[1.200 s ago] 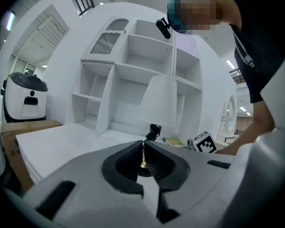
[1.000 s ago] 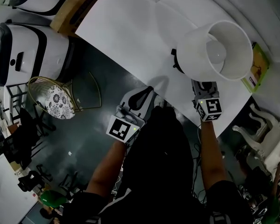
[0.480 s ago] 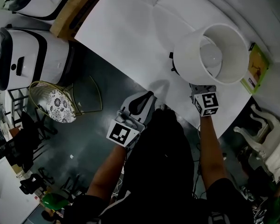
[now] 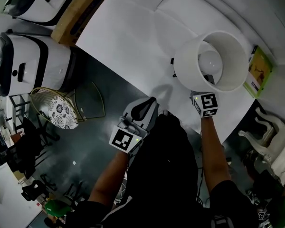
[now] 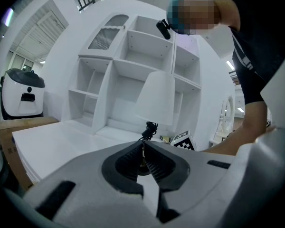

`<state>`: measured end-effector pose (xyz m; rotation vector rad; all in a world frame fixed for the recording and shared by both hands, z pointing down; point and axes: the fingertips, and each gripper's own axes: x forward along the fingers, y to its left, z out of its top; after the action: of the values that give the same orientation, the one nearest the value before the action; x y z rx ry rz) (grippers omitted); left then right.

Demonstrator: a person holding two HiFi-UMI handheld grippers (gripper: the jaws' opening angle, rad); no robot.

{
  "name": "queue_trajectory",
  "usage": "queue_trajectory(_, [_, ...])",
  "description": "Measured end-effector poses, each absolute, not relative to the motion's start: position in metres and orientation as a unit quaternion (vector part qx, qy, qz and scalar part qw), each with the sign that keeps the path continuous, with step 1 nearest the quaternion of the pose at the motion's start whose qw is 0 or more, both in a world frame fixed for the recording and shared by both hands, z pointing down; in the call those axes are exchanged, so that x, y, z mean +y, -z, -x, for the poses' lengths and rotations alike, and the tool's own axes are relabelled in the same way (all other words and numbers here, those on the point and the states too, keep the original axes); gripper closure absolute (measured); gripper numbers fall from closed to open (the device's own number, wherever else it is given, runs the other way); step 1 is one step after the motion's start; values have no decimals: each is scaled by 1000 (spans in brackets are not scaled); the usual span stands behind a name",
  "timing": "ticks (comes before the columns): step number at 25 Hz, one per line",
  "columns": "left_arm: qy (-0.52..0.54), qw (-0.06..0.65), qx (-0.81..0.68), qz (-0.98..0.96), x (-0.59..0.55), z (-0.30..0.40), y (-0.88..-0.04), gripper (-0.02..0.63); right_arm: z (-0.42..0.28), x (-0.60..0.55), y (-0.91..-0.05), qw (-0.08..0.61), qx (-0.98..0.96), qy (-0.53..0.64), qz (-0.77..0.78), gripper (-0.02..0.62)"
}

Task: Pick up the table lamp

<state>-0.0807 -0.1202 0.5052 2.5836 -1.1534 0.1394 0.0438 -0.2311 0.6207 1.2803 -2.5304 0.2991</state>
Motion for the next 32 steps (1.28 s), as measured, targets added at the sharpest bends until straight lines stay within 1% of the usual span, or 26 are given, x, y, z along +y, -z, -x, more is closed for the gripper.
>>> queue_trajectory(9, [-51, 156, -412, -896, -123, 91, -505, 581, -39, -241, -629, 147, -876, -106, -447, 468])
queue_trajectory(22, [-61, 154, -402, -900, -120, 82, -505, 581, -32, -245, -625, 159, -877, -95, -442, 463])
queue_trajectory(30, [-66, 155, -398, -902, -121, 77, -505, 581, -31, -249, -615, 140, -881, -69, -446, 463])
queue_trajectory(32, [-65, 157, -399, -901, -121, 78, -507, 581, -29, -252, -616, 145, -882, -63, -444, 463])
